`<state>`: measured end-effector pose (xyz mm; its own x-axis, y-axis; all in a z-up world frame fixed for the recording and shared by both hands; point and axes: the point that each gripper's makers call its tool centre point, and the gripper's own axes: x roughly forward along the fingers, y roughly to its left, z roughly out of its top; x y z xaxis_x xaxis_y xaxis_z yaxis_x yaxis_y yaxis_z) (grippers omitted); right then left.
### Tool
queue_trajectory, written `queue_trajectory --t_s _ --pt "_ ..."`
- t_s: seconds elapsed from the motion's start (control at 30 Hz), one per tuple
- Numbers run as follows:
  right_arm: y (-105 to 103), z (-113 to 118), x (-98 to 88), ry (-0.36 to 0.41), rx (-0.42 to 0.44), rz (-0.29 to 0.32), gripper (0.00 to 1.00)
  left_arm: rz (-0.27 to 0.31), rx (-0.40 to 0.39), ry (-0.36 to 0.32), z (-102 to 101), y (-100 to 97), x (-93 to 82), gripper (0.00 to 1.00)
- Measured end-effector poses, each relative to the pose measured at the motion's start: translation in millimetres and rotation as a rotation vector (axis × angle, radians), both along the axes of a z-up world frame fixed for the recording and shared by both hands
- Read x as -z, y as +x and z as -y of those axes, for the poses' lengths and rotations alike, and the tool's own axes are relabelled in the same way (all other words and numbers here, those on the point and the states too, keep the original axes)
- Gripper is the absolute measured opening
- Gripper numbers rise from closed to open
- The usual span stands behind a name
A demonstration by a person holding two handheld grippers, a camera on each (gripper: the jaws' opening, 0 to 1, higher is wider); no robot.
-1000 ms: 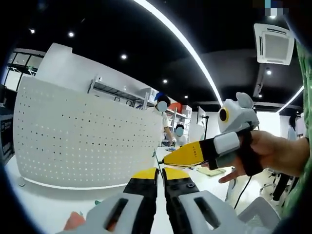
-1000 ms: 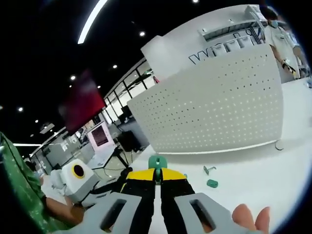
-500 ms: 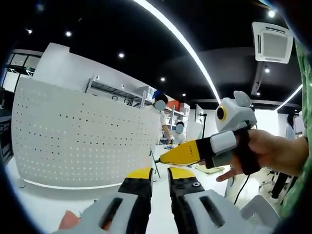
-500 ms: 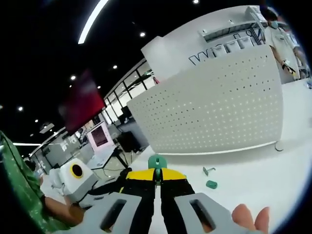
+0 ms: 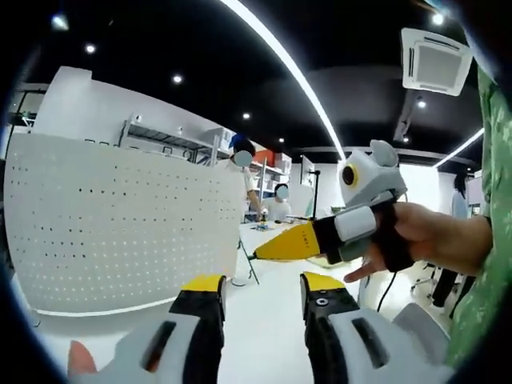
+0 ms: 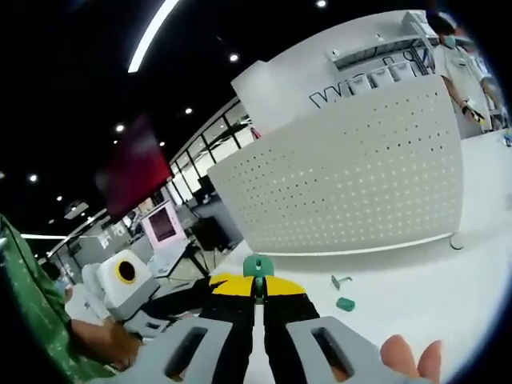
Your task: Insert the hook assembly into the mounting plate slot until the hook locks in place.
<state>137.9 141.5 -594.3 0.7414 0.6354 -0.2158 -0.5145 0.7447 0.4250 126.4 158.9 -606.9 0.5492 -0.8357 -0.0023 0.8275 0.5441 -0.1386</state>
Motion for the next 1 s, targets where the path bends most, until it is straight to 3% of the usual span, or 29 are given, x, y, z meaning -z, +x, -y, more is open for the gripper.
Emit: queue_trajectory --t_s 0.17,0.6,1.0 --pt "0.8 -0.5 2.1 -0.002 -0.002 -0.002 0.01 -0.023 0.034 0.066 -4.4 -1.4 7.4 0.42" --pt "4.6 1.5 10.8 -0.041 0.004 0.008 0.01 -0.076 0.098 0.156 -17.4 -4.9 2.4 0.61" --pt "14.8 6.2 13.3 -0.173 0.052 0.088 0.01 -0.12 0.097 0.229 -24.8 -5.3 5.1 0.72"
